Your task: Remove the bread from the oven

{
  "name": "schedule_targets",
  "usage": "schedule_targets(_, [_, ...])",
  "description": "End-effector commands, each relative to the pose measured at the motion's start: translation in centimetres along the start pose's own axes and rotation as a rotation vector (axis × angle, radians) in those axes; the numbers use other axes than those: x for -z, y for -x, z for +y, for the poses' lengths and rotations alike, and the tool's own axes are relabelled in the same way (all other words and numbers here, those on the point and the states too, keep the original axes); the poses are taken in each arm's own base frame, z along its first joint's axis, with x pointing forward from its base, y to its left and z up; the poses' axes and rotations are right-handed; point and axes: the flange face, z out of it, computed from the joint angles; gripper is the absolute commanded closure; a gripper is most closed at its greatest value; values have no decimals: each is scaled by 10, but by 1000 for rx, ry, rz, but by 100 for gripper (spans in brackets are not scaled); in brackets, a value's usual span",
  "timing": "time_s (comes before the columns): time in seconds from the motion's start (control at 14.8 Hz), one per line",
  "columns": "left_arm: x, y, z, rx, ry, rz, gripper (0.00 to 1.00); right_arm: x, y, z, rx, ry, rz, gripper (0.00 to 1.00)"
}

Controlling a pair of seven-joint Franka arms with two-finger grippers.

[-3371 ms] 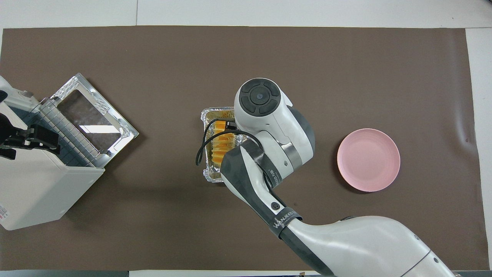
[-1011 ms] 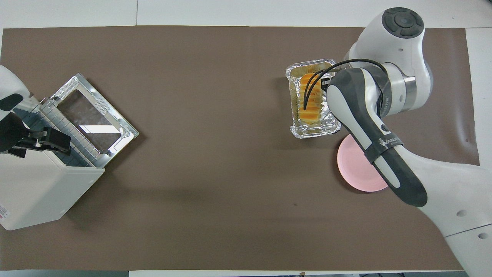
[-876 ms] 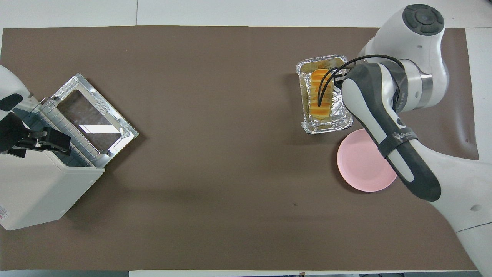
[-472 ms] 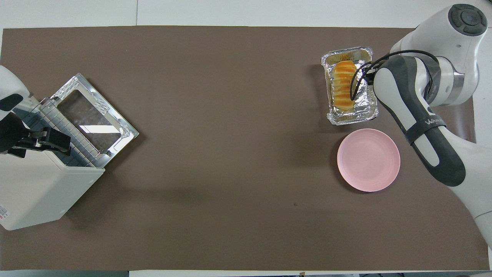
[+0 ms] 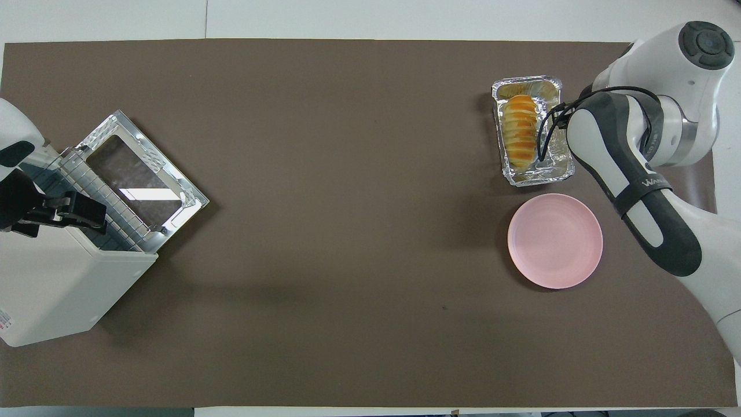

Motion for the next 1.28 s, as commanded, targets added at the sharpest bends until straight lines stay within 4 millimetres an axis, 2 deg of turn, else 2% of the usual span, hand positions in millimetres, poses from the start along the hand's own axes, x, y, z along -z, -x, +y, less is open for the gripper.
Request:
schedule_targets(0.0, [4, 4, -3, 8, -2, 17, 0, 6, 5, -7, 28, -8, -8, 0])
schedule_targets(0.13, [4, 5, -2, 8, -1, 17, 0, 18, 12, -16, 39, -4, -81, 0])
schedule_targets(0.27, [4, 4, -3, 8, 0, 17, 0, 31, 13, -37, 49, 15, -122, 0])
schedule_targets(0.4, [4, 4, -3, 9, 0, 17, 0, 44, 4, -50, 19, 46, -122, 0])
schedule_targets(0.47, [4, 4, -3, 9, 0, 17, 0, 44, 2, -55, 6, 47, -111, 0])
schedule_targets(0.61, [4, 4, -3, 9, 0, 17, 0, 39, -2, -57, 4, 52, -79, 0])
schedule_targets(0.88, [4, 5, -2, 8, -1, 17, 0, 16, -7, -59, 20, 77, -65, 0])
schedule_targets(1.01, [4, 5, -2, 6, -1, 17, 0, 3, -10, -69, 2, 77, -57, 0])
schedule_targets(1.21, [4, 5, -2, 8, -1, 17, 0, -6, -9, -82, 12, 80, -52, 0])
